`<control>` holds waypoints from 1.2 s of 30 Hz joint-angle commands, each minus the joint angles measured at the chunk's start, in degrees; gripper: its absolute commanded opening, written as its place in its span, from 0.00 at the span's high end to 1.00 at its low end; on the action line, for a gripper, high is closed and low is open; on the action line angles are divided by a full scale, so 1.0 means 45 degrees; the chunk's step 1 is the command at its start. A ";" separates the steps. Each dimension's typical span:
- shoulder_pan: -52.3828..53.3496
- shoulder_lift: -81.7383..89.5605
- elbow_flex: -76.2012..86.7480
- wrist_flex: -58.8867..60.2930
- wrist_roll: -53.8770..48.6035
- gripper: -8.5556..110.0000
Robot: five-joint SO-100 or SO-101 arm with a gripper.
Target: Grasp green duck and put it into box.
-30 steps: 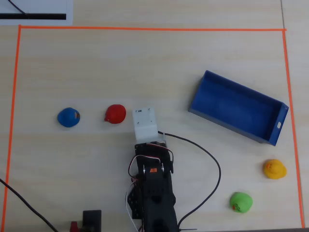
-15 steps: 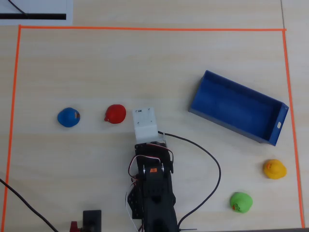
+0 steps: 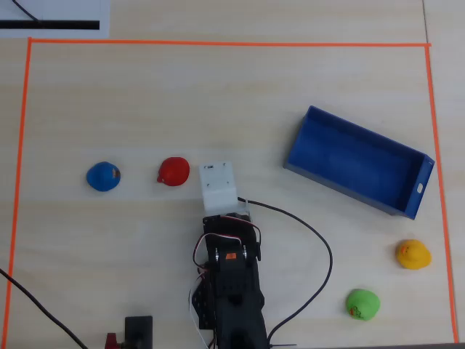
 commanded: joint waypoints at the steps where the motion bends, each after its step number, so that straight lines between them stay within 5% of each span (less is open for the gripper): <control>1: -0.0039 0.0000 0.0020 0.0352 0.0059 0.89; 15: 0.0039 -0.0020 -0.0020 0.0020 -0.0312 0.93; 20: 0.1309 -0.2070 -0.1445 -0.5313 0.1172 0.91; 25: 0.3242 -0.6113 -0.5762 -0.7969 0.2266 0.86; 36: 1.1738 -1.4258 -1.6523 -0.7207 0.4219 0.78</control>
